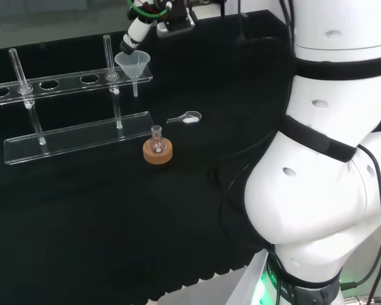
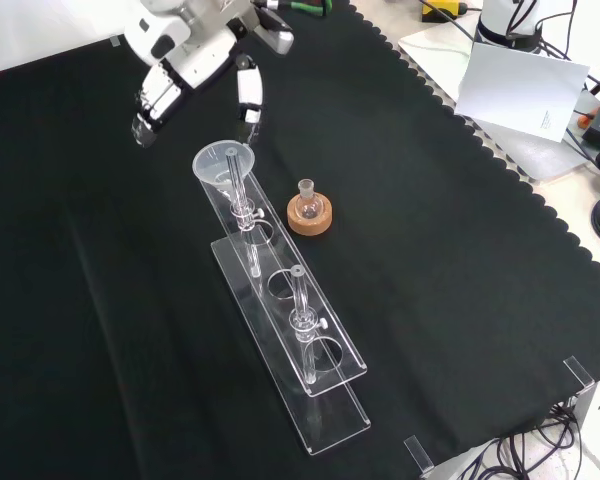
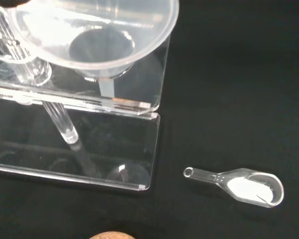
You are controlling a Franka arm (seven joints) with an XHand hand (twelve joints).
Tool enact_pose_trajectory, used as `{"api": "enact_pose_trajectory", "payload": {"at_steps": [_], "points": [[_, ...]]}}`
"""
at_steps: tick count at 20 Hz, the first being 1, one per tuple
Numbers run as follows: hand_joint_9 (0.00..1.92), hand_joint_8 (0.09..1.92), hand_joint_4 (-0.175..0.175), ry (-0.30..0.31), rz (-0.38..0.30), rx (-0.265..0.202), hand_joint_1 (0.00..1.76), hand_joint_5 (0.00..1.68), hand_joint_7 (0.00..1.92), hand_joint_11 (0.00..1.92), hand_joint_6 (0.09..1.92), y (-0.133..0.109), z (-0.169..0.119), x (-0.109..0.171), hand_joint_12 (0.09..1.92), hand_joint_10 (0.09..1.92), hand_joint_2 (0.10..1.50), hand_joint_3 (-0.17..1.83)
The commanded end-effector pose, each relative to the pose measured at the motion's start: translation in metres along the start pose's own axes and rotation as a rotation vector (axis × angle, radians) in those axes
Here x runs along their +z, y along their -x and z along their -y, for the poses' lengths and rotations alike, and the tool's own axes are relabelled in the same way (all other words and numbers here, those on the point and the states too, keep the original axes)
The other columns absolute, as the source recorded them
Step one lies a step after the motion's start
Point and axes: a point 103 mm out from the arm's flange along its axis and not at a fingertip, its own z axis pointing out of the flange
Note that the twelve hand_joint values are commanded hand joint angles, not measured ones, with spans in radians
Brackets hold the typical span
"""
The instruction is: Pick up the funnel from the transparent funnel stand.
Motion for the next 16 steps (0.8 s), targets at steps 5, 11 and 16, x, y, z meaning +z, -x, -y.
{"api": "enact_pose_trajectory", "payload": {"at_steps": [5,11,16], "points": [[0.12,0.46,0.015,-0.064,0.030,-0.018,0.65,0.07,0.00,0.34,0.09,-0.012,0.001,0.011,1.52,0.90,0.67,0.34],[0.13,0.50,0.014,-0.067,0.040,-0.024,0.66,0.09,0.00,0.36,0.09,-0.021,0.008,0.014,1.51,0.90,0.66,0.37],[0.13,0.46,0.013,-0.082,0.045,-0.034,0.66,0.09,0.00,0.37,0.09,-0.029,0.008,0.017,1.51,0.90,0.65,0.38]]}}
